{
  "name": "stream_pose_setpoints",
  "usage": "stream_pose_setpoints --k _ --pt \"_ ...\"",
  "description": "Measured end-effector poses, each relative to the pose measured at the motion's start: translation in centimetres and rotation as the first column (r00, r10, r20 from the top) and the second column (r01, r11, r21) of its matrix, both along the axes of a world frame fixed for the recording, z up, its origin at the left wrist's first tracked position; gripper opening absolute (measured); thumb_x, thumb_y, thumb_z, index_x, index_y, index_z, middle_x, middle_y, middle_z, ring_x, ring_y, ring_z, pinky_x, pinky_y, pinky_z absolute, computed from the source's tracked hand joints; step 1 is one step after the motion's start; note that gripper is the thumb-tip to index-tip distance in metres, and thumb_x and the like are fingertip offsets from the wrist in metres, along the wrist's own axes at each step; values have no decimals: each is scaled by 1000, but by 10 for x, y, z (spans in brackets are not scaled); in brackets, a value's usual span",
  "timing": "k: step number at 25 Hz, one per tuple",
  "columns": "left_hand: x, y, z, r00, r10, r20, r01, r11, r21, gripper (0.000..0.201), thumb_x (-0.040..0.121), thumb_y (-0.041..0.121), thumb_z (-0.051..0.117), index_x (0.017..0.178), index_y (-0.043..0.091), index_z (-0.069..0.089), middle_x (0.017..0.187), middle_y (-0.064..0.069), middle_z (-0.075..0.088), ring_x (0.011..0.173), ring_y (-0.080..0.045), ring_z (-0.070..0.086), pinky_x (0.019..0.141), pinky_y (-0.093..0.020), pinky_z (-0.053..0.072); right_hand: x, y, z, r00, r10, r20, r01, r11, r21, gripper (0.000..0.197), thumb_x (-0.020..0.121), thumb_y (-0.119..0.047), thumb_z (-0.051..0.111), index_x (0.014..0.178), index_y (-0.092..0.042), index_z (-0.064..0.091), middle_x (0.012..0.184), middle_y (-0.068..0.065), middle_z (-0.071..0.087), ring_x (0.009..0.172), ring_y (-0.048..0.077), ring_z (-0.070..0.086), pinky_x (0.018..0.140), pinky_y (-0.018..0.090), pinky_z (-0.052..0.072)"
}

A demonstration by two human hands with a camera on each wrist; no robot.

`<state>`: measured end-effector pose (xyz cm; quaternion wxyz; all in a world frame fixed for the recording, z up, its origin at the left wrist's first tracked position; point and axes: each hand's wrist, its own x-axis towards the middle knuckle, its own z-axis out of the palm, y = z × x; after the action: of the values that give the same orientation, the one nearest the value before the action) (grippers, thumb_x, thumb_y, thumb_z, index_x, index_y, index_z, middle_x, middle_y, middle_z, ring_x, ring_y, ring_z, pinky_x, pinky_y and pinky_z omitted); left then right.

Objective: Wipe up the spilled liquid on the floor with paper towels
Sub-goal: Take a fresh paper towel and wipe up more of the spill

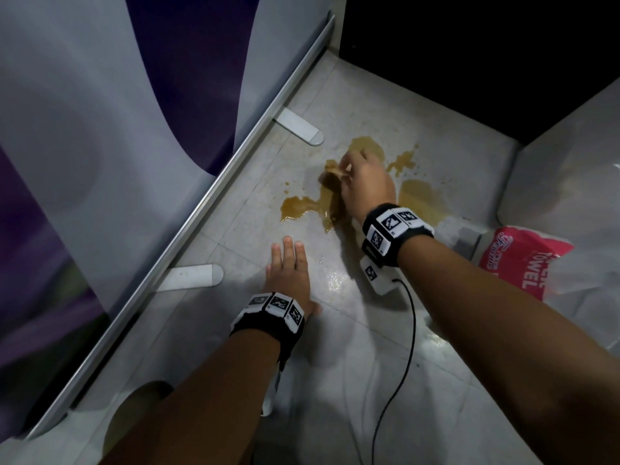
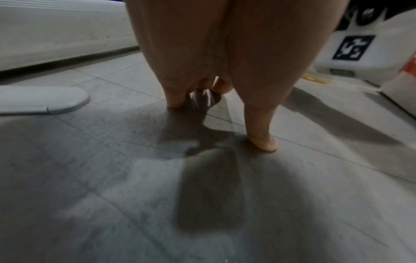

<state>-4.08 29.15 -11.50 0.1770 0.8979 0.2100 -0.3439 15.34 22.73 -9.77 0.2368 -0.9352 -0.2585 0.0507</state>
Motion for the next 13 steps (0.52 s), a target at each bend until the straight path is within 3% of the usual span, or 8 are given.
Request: stream_pose_setpoints --k 2,6,9,13 --pt "0 0 -1 1000 2 0 -2 1000 -4 128 78 47 77 152 7 -20 159 -15 -26 147 -37 -20 120 -47 4 9 4 -8 995 54 78 -50 997 -62 16 92 -9 61 107 -8 66 105 11 57 90 30 57 75 41 54" --pt "1 0 -3 1000 -5 0 5 1000 13 129 78 48 77 152 6 -20 159 -16 -25 148 -38 -18 120 -47 5 4 6 -25 980 150 -133 -169 975 -145 31 94 -8 52 120 -10 69 111 13 56 96 32 57 81 37 51" --pt "1 -1 -3 1000 -9 -2 9 1000 10 128 78 49 76 152 6 -20 159 -16 -26 148 -38 -18 120 -47 6 6 3 -29 990 113 -81 -122 986 -112 28 93 -5 58 117 -10 71 110 14 57 98 33 57 81 40 53" --pt "2 0 -3 1000 -7 -9 7 1000 12 129 78 49 76 152 6 -20 159 -16 -26 148 -38 -18 120 -47 7 7 5 -29 971 219 -99 -236 950 -206 27 95 -8 59 115 -17 74 108 10 58 94 29 59 78 32 49"
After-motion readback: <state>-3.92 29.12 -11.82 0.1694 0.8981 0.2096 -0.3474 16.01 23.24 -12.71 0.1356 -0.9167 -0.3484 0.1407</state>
